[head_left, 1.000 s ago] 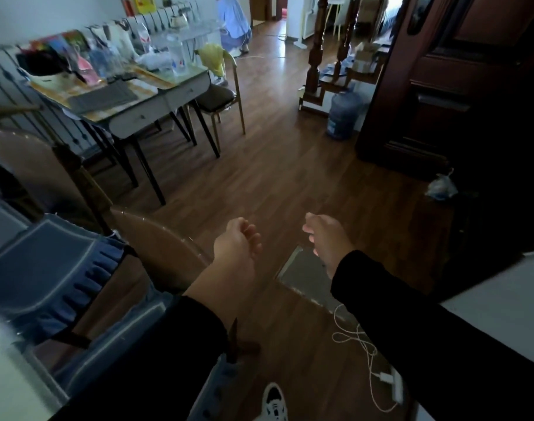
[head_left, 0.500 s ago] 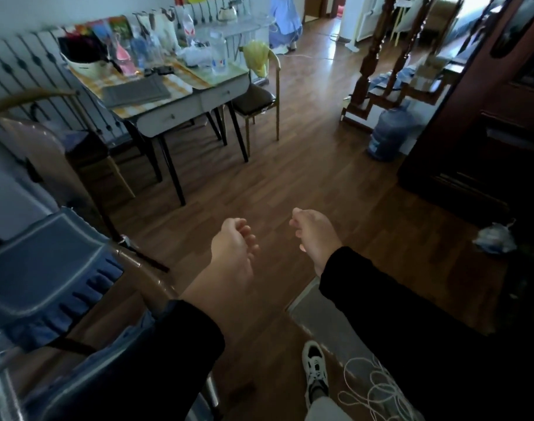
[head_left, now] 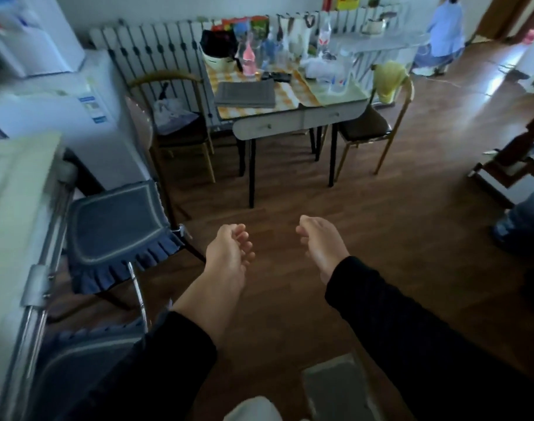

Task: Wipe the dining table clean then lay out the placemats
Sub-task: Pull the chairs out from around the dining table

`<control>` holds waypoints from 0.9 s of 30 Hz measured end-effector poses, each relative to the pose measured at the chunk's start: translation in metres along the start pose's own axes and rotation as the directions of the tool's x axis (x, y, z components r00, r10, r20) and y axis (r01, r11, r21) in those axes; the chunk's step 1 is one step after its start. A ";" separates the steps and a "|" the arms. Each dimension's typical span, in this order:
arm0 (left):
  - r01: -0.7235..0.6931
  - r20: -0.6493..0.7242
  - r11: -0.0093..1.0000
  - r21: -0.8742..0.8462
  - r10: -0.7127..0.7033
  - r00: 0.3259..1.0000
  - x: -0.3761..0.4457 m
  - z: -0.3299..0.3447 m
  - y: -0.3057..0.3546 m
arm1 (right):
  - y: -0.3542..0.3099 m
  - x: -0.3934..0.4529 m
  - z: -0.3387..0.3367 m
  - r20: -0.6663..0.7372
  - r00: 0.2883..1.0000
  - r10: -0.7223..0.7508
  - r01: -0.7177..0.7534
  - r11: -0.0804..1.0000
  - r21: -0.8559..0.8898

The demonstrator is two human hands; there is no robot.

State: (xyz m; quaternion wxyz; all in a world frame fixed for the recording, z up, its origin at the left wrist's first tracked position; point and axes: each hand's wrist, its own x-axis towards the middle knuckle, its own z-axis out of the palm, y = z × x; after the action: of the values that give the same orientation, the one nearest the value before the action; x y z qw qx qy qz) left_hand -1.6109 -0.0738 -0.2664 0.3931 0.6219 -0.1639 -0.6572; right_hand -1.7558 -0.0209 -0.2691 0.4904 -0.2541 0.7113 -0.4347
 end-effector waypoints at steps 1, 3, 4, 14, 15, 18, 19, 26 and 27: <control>-0.007 -0.019 1.000 -0.016 0.006 1.000 0.007 0.002 0.006 | -0.006 0.012 0.006 0.028 1.000 0.001 -0.001 1.000 -0.014; -0.007 -0.056 0.999 -0.048 0.005 0.998 0.024 0.008 0.021 | -0.019 0.036 0.019 0.069 0.998 -0.013 0.016 0.999 -0.040; -0.003 -0.075 0.998 -0.060 -0.002 0.997 0.032 0.012 0.029 | -0.027 0.049 0.025 0.080 0.997 -0.021 0.026 0.998 -0.054; -0.024 -0.117 0.992 -0.125 0.010 0.993 0.133 0.083 0.132 | -0.123 0.181 0.071 0.173 0.981 -0.084 0.104 0.988 -0.110; -0.033 -0.122 0.992 -0.123 0.018 0.992 0.142 0.090 0.142 | -0.133 0.193 0.073 0.171 0.981 -0.093 0.111 0.988 -0.104; -0.070 -0.148 0.992 -0.109 0.054 0.988 0.165 0.104 0.169 | -0.159 0.224 0.077 0.192 0.976 -0.104 0.126 0.987 -0.105; -0.079 -0.167 0.990 -0.113 0.060 0.984 0.173 0.108 0.178 | -0.167 0.236 0.078 0.206 0.973 -0.101 0.127 0.985 -0.115; -0.125 -0.329 0.965 -0.233 0.042 0.943 0.240 0.136 0.225 | -0.225 0.336 0.096 0.365 0.925 -0.108 0.171 0.975 -0.143; -0.139 -0.350 0.958 -0.251 0.044 0.936 0.248 0.142 0.229 | -0.232 0.350 0.100 0.395 0.911 -0.118 0.183 0.974 -0.132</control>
State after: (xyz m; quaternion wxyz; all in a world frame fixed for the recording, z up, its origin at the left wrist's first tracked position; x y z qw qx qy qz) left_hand -1.6528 -0.4372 -0.2509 0.5272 0.6581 -0.0308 -0.5366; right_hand -1.8152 -0.4479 -0.2492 0.5623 -0.4286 0.6134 -0.3520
